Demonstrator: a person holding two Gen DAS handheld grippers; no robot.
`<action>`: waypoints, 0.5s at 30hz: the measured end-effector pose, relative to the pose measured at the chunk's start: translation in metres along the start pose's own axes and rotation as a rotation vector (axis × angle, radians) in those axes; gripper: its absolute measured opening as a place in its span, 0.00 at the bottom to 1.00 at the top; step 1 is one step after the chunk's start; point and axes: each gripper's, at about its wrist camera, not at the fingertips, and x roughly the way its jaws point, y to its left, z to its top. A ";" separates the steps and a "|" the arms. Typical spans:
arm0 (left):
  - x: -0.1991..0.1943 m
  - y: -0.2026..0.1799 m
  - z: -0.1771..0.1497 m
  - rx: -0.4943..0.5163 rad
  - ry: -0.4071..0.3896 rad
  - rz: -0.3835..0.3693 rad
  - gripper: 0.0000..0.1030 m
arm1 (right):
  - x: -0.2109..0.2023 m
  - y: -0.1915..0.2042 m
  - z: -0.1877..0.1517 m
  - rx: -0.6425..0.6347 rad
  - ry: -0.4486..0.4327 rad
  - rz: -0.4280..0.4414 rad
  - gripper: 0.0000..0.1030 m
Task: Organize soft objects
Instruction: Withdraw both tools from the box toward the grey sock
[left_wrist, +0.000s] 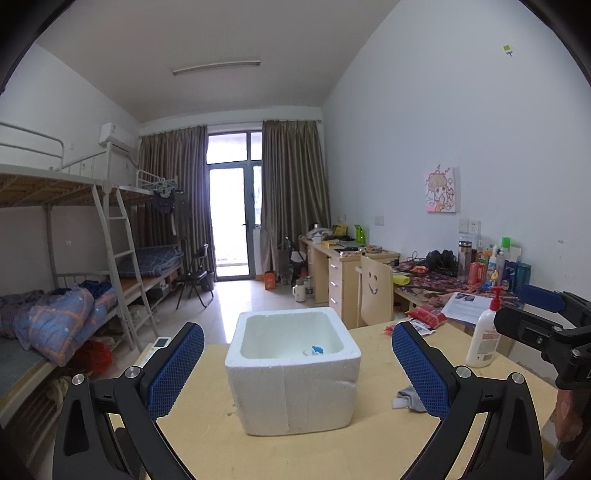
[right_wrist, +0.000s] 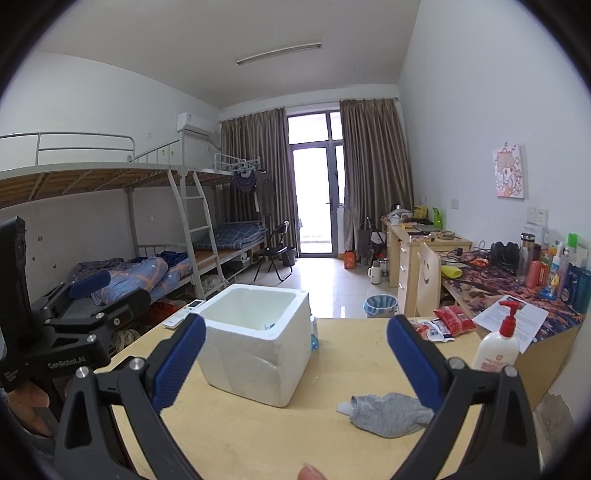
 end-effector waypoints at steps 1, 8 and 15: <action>-0.002 0.000 -0.002 0.000 0.001 -0.002 0.99 | -0.001 0.000 -0.003 -0.001 -0.002 0.001 0.97; -0.015 -0.001 -0.022 0.003 -0.006 -0.037 0.99 | -0.009 0.005 -0.027 -0.015 -0.011 -0.009 0.98; -0.021 -0.007 -0.055 -0.014 0.009 -0.052 0.99 | -0.004 0.004 -0.054 0.003 0.029 0.000 0.98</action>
